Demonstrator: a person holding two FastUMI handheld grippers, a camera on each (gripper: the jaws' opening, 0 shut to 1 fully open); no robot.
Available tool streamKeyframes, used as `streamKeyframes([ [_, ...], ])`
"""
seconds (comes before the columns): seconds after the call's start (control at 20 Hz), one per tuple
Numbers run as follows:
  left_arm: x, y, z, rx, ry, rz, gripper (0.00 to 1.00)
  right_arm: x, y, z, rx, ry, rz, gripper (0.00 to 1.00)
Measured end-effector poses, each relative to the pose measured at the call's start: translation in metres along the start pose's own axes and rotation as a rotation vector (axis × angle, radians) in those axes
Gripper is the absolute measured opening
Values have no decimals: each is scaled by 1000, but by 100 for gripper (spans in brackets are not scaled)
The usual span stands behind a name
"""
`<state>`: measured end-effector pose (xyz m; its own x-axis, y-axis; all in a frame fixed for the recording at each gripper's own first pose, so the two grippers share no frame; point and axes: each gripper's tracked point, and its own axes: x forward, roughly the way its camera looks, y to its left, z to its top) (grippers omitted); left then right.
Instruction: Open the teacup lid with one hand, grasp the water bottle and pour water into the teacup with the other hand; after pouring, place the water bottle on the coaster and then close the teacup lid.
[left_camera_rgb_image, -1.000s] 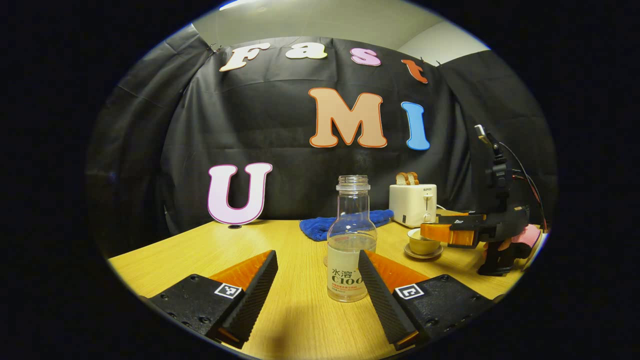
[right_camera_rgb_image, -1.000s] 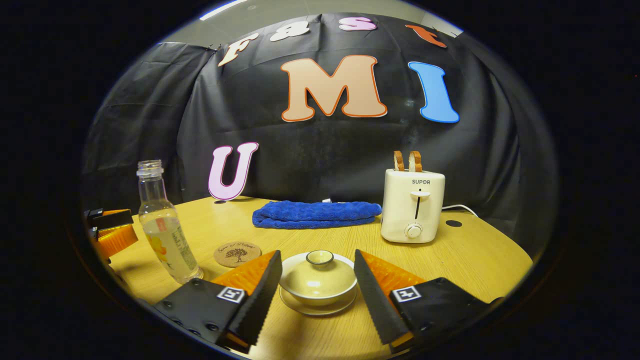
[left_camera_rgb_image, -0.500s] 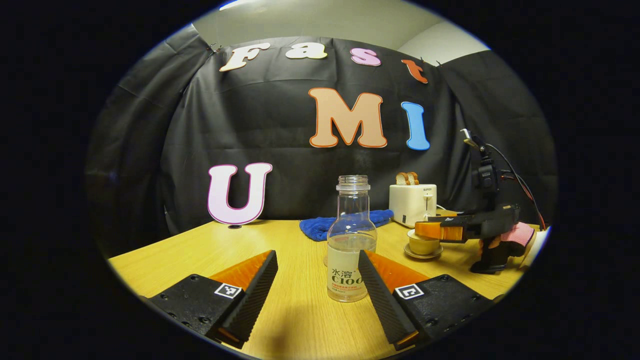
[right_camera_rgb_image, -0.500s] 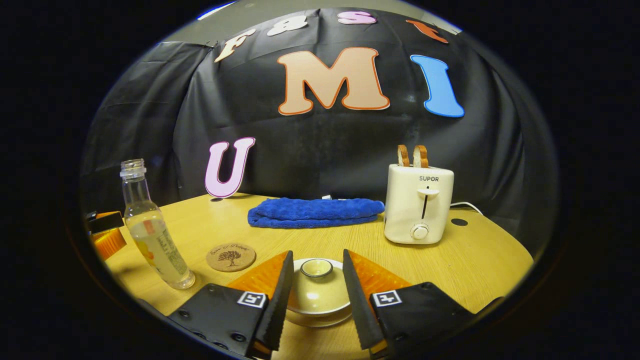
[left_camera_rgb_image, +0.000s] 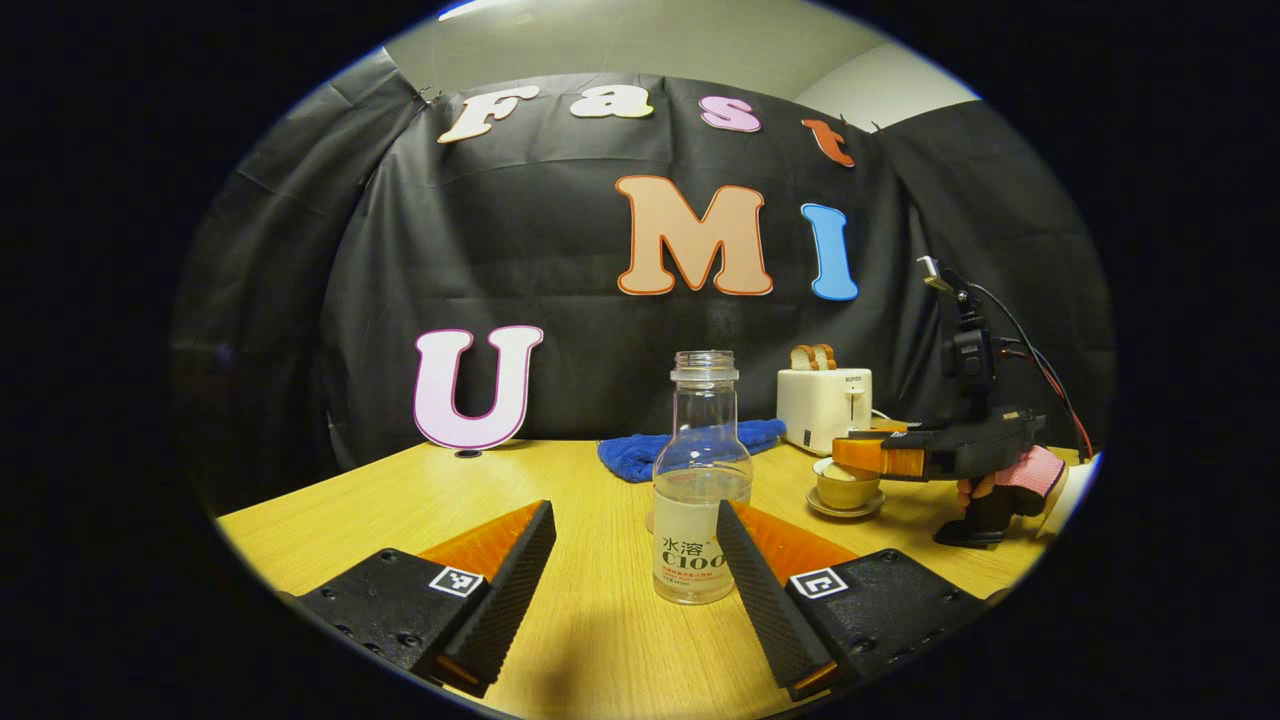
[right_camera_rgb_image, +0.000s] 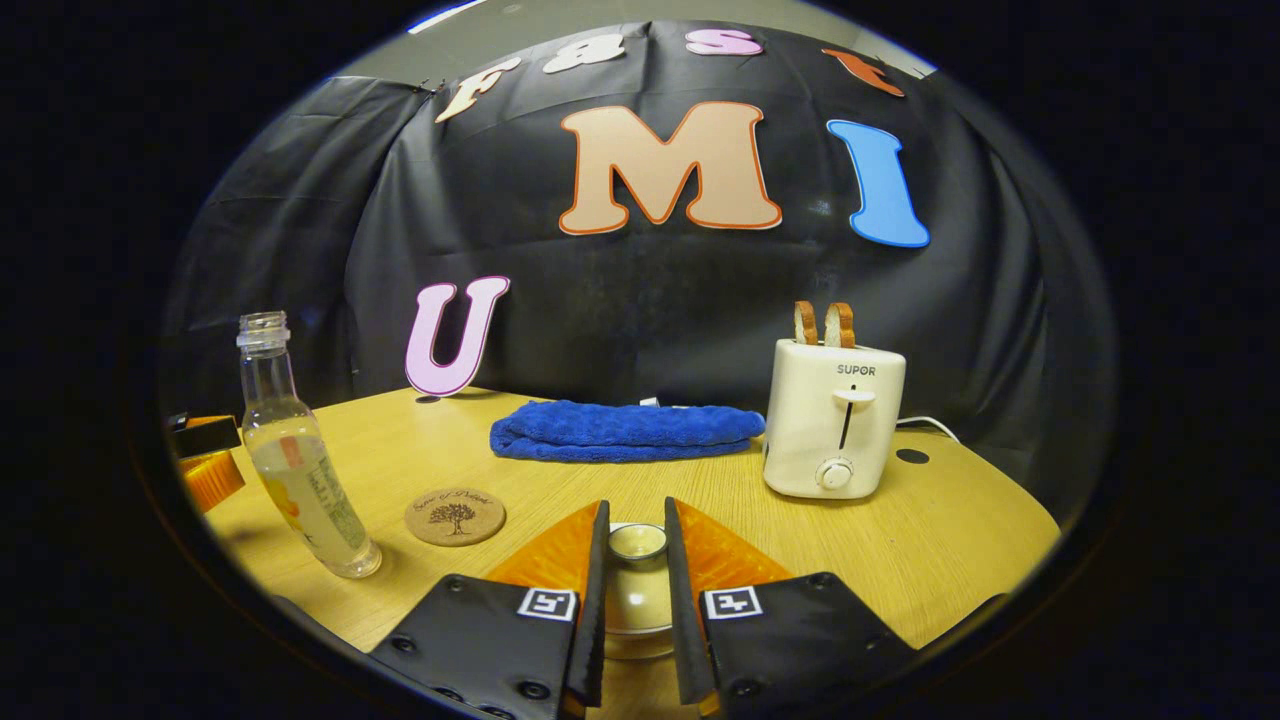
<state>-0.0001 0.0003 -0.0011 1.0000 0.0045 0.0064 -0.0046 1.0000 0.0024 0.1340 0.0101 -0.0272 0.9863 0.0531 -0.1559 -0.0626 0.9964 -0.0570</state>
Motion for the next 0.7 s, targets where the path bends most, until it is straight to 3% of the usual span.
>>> streamKeyframes([
  [0.4,1,-9,1,0,3,-58,95,-29,5,8,-29,-68,15,32],
  [0.7,10,-19,0,-1,6,-95,95,-71,-13,8,64,-102,-12,32],
])
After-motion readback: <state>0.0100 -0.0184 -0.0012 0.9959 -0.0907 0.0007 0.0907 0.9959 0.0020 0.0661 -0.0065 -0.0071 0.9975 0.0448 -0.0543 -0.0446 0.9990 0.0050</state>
